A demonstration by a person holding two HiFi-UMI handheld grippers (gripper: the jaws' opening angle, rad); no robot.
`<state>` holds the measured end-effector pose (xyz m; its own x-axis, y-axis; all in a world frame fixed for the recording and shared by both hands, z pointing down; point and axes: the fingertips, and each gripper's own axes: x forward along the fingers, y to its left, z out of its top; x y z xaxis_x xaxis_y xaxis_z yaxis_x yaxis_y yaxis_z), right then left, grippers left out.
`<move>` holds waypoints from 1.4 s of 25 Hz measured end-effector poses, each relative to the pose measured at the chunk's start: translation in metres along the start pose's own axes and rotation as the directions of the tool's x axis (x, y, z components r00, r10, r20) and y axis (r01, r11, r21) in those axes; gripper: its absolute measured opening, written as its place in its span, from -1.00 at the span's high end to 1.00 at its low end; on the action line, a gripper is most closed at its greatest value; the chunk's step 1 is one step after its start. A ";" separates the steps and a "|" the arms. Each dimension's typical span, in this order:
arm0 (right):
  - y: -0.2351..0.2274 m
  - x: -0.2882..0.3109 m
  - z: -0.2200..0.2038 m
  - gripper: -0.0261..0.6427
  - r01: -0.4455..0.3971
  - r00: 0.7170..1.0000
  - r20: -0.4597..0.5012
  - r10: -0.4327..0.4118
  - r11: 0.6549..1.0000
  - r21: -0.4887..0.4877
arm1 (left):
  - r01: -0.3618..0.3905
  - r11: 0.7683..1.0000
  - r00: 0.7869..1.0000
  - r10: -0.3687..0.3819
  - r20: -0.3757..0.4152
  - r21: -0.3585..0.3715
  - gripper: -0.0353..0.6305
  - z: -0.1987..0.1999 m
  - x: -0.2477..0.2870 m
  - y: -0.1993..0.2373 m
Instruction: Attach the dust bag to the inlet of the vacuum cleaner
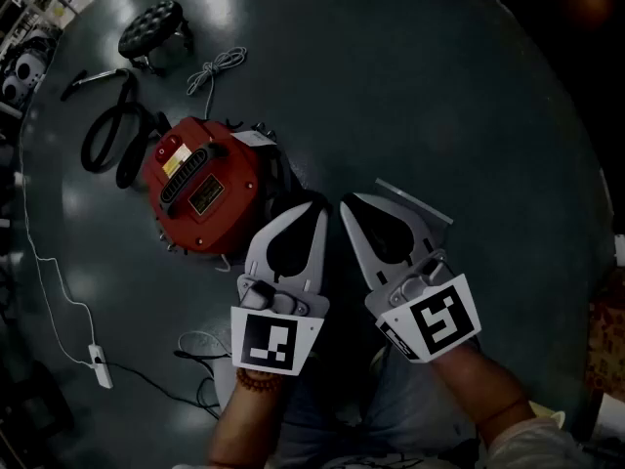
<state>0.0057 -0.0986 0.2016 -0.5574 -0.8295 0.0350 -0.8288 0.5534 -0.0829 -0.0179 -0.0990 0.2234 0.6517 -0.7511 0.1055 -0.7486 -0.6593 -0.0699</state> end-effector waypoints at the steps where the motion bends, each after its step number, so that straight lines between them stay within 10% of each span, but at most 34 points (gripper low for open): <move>1: -0.002 -0.005 0.000 0.89 -0.012 1.000 -0.009 0.012 1.000 -0.012 | 0.020 0.999 1.000 -0.019 -0.015 0.032 0.88 0.001 0.003 -0.005; 9: -0.035 -0.041 -0.023 0.88 -0.043 0.992 -0.120 0.037 0.998 -0.048 | 0.234 0.970 0.970 -0.228 -0.089 0.060 0.73 -0.003 0.033 -0.053; 14: -0.073 -0.070 -0.049 0.88 0.011 0.987 -0.159 -0.014 1.000 -0.020 | 0.428 0.891 0.894 -0.393 -0.214 0.150 0.71 -0.035 0.061 -0.101; 17: -0.097 -0.091 -0.077 0.73 0.036 0.979 -0.202 -0.038 0.999 -0.012 | 0.558 0.810 0.810 -0.483 -0.332 0.184 0.63 -0.065 0.076 -0.130; 21: -0.122 -0.116 -0.123 0.65 0.058 0.956 -0.287 -0.060 0.998 -0.015 | 0.721 0.677 0.648 -0.584 -0.489 0.147 0.49 -0.118 0.090 -0.172; 28: -0.145 -0.159 -0.231 0.64 0.023 0.898 -0.440 -0.024 1.000 -0.007 | 0.886 0.444 0.396 -0.578 -0.713 0.132 0.47 -0.232 0.096 -0.218; 35: -0.145 -0.186 -0.337 0.64 -0.044 0.798 -0.599 0.063 0.998 0.047 | 0.951 0.300 0.227 -0.503 -0.834 0.078 0.40 -0.334 0.104 -0.241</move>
<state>0.2133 0.0009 0.5423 -0.5267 -0.5823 0.6192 -0.8004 0.5850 -0.1307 0.1892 -0.0071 0.5821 0.4227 0.1887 0.8864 0.4042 -0.9147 0.0020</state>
